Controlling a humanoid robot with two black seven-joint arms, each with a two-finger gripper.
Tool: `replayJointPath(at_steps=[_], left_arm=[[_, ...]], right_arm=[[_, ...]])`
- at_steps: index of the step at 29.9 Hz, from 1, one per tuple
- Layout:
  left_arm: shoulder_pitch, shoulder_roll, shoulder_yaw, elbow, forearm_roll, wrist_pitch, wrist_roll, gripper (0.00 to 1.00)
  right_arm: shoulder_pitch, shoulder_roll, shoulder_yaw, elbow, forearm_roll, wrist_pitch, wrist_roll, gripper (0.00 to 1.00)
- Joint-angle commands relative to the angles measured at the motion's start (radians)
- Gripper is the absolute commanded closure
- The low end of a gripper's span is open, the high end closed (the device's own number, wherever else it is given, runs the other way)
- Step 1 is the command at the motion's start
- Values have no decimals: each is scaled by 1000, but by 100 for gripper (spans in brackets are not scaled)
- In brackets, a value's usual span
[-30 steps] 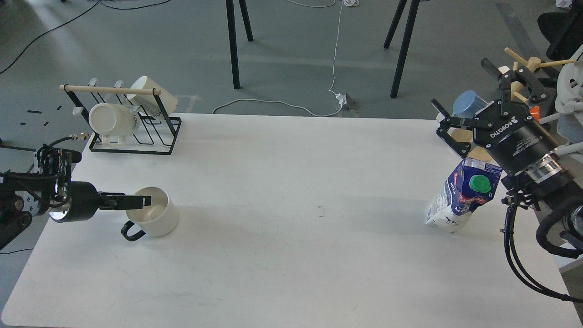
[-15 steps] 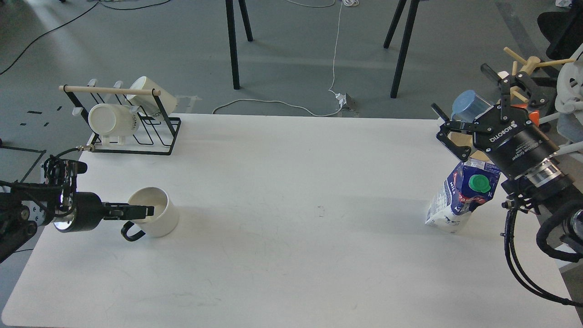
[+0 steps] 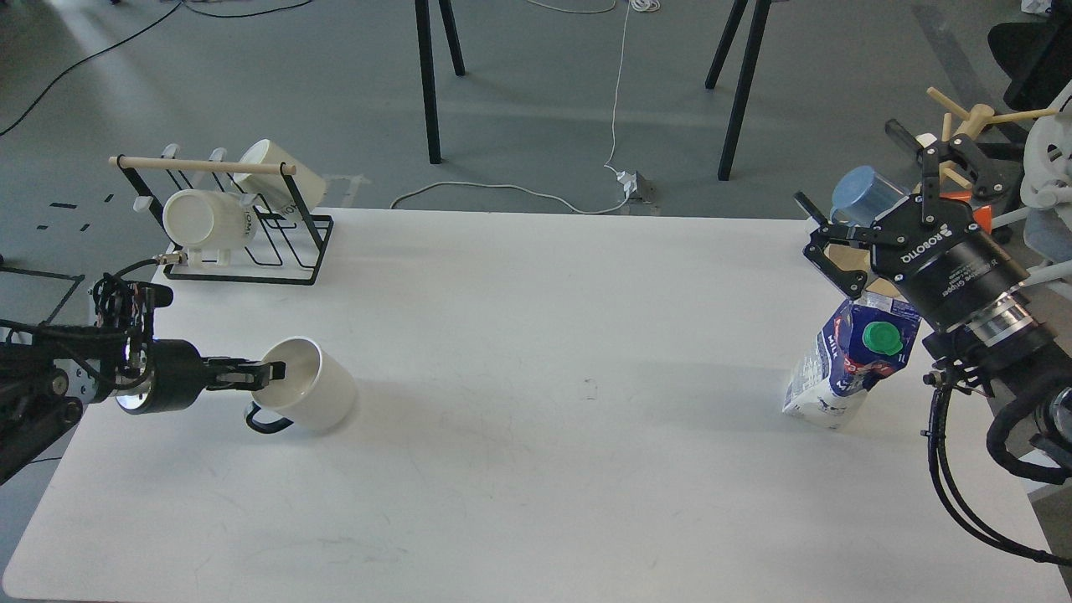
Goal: Place cup and milk with both arms
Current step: 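Lift the white mug and carry it toward the table center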
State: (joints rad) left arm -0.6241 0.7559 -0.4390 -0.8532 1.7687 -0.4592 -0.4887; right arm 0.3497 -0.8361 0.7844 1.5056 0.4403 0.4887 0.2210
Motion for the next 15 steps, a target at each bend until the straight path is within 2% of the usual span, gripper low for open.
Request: replayJointPath(at_steps=[1, 5, 9, 15], left_arm=[[-58, 11, 0, -7, 0, -30, 0, 94], [-156, -4, -1, -50, 3, -30, 0, 94], [-226, -99, 3, -56, 61, -30, 0, 94], [-230, -233, 3, -47, 262, -30, 0, 94]], right_arm=[[0, 0, 3, -2, 0, 0, 0, 3], [0, 0, 15, -8, 1, 0, 1, 3], [0, 0, 24, -13, 6, 0, 1, 3], [0, 2, 70, -34, 18, 0, 3, 3]])
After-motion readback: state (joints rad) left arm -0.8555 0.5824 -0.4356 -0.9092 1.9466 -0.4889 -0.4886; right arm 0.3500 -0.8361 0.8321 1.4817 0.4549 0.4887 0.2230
